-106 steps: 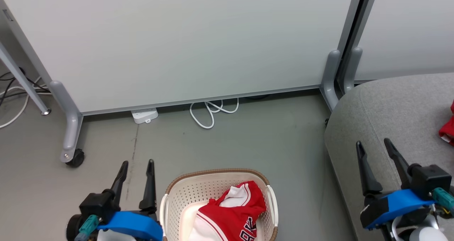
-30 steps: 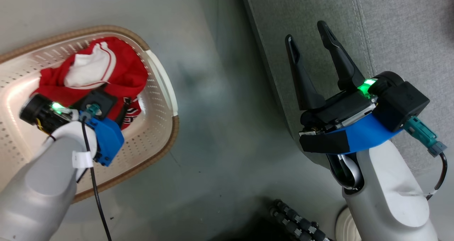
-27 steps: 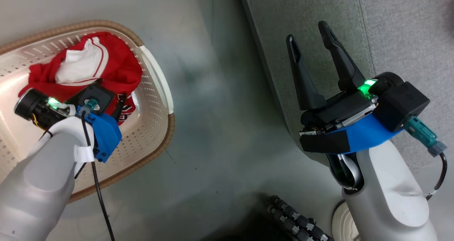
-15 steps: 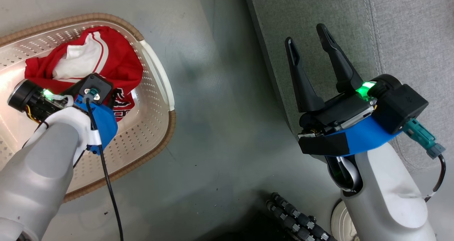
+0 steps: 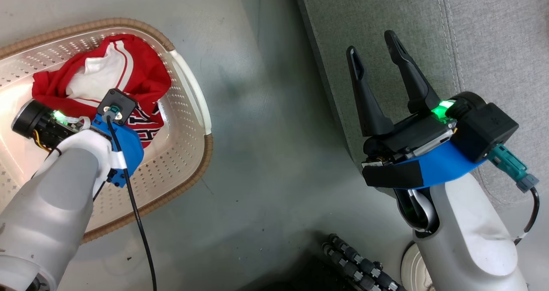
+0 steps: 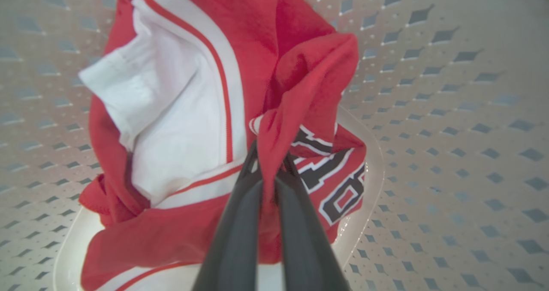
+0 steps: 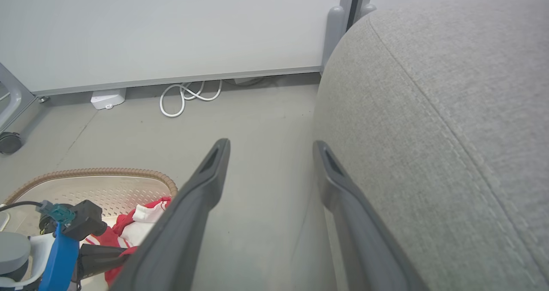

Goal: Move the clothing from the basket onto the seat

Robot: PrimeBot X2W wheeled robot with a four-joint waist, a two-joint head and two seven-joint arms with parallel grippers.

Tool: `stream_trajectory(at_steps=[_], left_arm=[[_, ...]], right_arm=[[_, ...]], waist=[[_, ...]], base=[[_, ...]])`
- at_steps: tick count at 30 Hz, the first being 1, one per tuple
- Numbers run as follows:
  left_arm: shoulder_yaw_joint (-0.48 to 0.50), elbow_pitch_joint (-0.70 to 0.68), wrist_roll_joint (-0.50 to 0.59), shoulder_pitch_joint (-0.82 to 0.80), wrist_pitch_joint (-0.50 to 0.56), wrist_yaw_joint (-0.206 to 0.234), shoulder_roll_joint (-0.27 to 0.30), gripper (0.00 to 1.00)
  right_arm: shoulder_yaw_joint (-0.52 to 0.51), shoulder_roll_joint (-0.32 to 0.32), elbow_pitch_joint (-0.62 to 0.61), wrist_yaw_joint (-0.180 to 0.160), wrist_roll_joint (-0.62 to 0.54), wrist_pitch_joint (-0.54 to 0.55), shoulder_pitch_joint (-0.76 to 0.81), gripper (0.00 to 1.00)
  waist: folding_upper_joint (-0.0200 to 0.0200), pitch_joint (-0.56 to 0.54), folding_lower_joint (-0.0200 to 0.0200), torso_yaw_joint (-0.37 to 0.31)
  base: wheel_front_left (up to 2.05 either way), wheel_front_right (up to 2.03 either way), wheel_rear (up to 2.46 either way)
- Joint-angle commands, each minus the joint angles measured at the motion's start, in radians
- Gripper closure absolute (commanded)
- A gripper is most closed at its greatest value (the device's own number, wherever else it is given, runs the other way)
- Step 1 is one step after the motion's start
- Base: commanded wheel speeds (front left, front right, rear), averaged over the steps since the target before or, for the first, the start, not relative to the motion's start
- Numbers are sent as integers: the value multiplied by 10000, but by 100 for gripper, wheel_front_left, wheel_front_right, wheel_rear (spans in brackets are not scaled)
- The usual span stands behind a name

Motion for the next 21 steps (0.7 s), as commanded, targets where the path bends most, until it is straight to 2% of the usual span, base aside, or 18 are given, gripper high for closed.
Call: stream_trajectory(at_steps=[1, 11, 21], left_arm=[[0, 53, -47, -178, -85, -58, 2, 100], [93, 398, -315, -234, -471, 28, -175, 100], [265, 585, -794, 236, -1350, 16, -1045, 100]], right_arm=[[-19, 19, 13, 1, -63, -46, -82, 0], [176, 17, 141, 1, 25, -50, -445, 0], [-274, 13, 530, 3, -690, -13, -449, 0]], waist=[[0, -6, -1, 1], [0, -162, -1, 27], [0, -1647, -1, 1006]], base=[[0, 0, 0], [0, 0, 0], [0, 0, 0]])
